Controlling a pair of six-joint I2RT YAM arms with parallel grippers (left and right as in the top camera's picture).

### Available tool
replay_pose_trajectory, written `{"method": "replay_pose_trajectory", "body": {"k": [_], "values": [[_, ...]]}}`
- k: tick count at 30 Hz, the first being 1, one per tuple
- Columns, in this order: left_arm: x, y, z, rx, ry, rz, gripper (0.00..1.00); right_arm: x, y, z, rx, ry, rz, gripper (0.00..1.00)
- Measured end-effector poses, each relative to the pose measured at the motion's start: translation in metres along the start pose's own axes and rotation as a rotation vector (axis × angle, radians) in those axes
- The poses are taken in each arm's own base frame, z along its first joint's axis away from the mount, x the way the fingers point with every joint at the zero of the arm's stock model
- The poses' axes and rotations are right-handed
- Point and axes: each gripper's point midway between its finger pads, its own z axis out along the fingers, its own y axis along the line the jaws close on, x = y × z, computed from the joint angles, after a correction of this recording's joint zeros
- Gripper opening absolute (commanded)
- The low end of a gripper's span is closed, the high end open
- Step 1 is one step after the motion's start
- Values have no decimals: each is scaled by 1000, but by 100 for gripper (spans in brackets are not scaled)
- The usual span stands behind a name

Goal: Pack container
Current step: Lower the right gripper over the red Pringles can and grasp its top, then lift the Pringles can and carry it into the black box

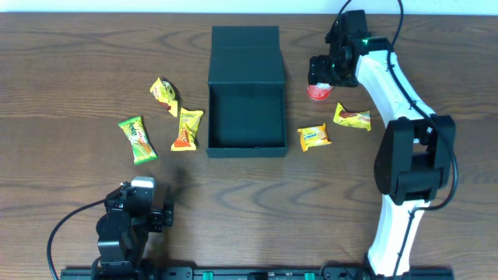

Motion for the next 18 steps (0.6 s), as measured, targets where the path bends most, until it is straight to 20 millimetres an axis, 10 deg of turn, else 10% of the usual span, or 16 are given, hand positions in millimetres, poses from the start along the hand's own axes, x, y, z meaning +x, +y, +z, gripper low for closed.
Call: {"method": "replay_pose_trajectory", "body": {"k": [18], "values": [[0, 0, 0, 0, 0, 0, 95, -9, 9, -6, -39, -21, 19, 61]]}}
